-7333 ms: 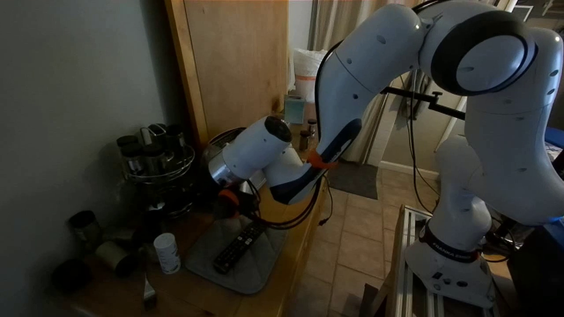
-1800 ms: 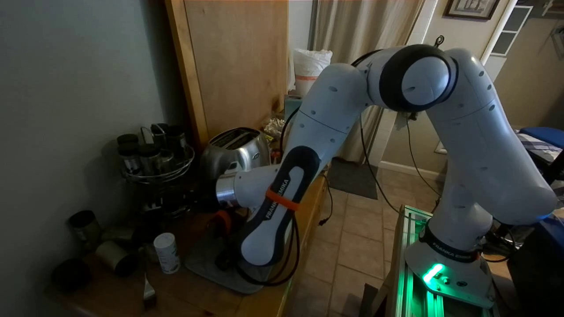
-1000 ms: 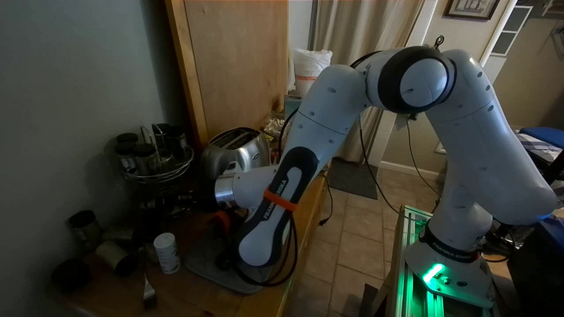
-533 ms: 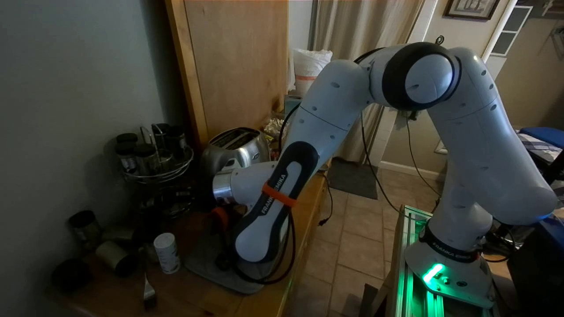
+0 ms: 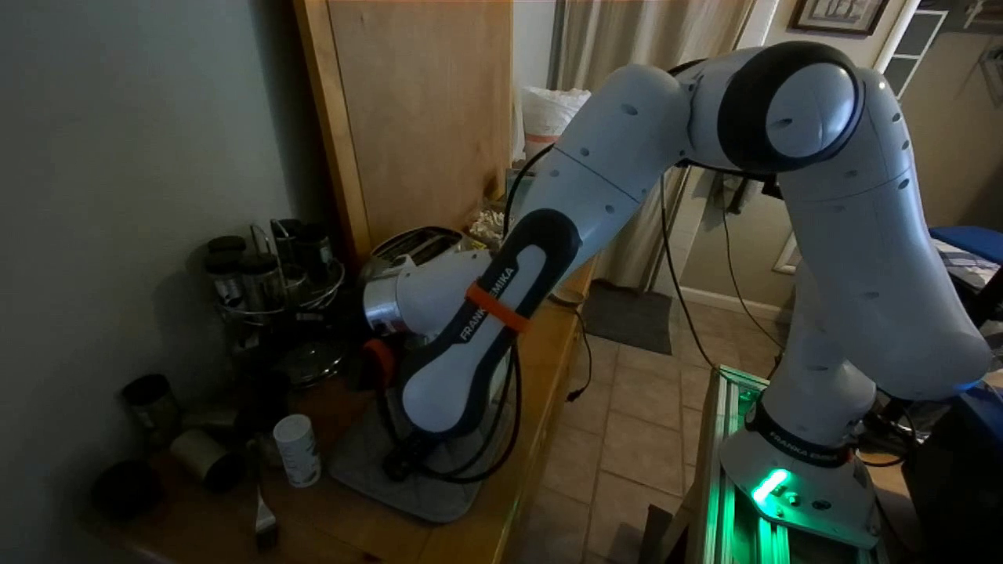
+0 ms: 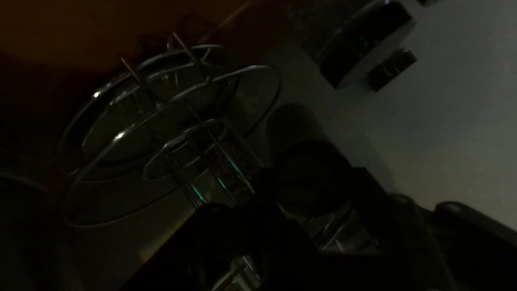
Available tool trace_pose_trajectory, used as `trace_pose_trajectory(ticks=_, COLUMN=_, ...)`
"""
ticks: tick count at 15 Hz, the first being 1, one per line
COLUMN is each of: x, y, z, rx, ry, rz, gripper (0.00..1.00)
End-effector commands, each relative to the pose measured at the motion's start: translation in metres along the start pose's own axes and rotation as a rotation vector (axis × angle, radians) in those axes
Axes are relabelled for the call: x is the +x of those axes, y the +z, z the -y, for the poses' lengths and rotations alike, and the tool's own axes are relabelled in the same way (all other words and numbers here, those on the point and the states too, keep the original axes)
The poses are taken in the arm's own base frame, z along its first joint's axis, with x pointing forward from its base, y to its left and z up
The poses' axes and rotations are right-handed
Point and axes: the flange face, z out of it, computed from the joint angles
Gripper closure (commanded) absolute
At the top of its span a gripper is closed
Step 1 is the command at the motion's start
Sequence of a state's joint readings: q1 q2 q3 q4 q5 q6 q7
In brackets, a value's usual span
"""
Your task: Pick up the laying spice bottle on the bottom rack of the circular spice rack and put it on the counter
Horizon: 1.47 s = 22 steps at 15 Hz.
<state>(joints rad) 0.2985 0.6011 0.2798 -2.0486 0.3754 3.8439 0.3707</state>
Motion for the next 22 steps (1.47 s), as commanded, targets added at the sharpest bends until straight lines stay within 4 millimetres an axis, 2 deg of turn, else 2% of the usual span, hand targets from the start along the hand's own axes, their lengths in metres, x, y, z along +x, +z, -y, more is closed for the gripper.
trace_pose_trajectory(ticks=1, x=0.014, y=-0.011, z=0.014, rx=-0.051, ry=0.010, rz=0.053, gripper=0.75)
trace_pose_trajectory(ticks=13, x=0.027, y=-0.038, z=0.003, rx=-0.226, ry=0.071, rz=0.120, gripper=0.75)
trace_pose_trajectory(ticks=22, x=0.025, y=-0.058, z=-0.010, rx=-0.303, ry=0.088, rz=0.169, gripper=0.75)
